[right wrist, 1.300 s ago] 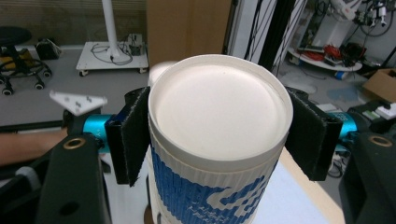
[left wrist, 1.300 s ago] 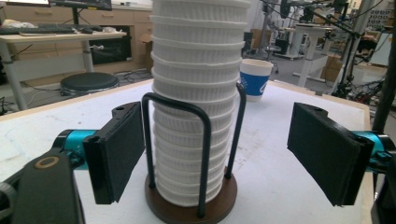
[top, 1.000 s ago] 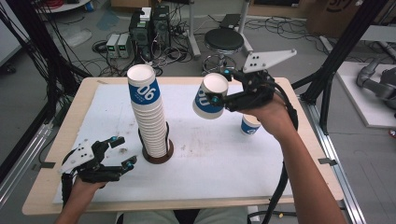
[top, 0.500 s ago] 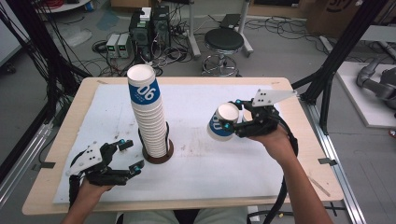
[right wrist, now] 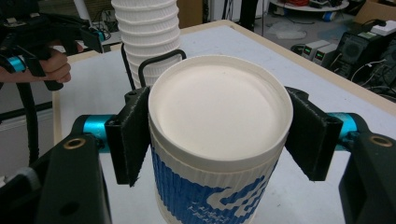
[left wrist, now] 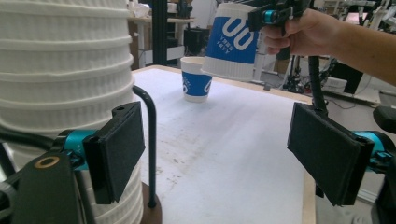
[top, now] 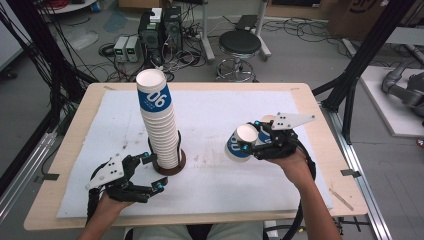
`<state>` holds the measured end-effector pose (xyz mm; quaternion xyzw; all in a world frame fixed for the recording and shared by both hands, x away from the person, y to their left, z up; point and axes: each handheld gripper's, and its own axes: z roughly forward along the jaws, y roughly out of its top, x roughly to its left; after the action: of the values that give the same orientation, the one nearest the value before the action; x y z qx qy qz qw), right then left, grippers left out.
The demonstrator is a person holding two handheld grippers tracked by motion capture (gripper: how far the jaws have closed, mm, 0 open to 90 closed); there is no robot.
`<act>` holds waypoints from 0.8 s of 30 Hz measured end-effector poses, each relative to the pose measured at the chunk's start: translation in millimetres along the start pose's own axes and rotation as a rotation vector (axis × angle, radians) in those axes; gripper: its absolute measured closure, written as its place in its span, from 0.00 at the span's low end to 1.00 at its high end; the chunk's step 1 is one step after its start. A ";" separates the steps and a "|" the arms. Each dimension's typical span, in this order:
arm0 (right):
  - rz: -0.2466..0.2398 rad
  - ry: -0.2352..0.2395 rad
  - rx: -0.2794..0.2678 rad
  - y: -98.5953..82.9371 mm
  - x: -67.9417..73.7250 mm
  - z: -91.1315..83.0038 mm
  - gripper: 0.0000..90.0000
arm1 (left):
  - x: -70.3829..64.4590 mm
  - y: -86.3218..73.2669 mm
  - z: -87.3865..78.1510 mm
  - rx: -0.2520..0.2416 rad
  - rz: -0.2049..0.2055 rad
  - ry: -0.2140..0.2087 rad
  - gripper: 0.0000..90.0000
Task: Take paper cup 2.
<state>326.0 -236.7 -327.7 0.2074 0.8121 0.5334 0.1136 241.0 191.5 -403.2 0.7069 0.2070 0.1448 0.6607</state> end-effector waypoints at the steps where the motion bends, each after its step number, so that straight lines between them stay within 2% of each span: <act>1: 0.003 -0.001 -0.001 -1.7 -0.3 0.1 0.34 | -1.2 -0.2 1.6 0.002 -0.002 -0.008 0.21; 5: 0.007 0.010 -0.002 -8.8 -0.9 1.4 0.34 | -4.0 -0.5 6.8 -0.002 -0.006 -0.025 0.21; 16: -0.003 -0.006 0.003 -20.8 3.6 1.0 0.34 | -6.9 -0.9 15.3 -0.003 -0.004 -0.050 0.21; 19: -0.007 -0.008 -0.009 -22.9 5.7 -0.7 0.34 | -6.9 -0.1 17.3 -0.007 -0.006 -0.058 0.21; 24: 0.002 -0.010 -0.012 -25.2 3.7 -0.5 0.34 | -7.2 1.5 21.2 -0.011 -0.005 -0.072 0.21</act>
<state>317.1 -244.1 -350.5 0.2104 0.8082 0.5372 0.1182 245.0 169.4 -403.0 0.7076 0.1841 0.1188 0.6718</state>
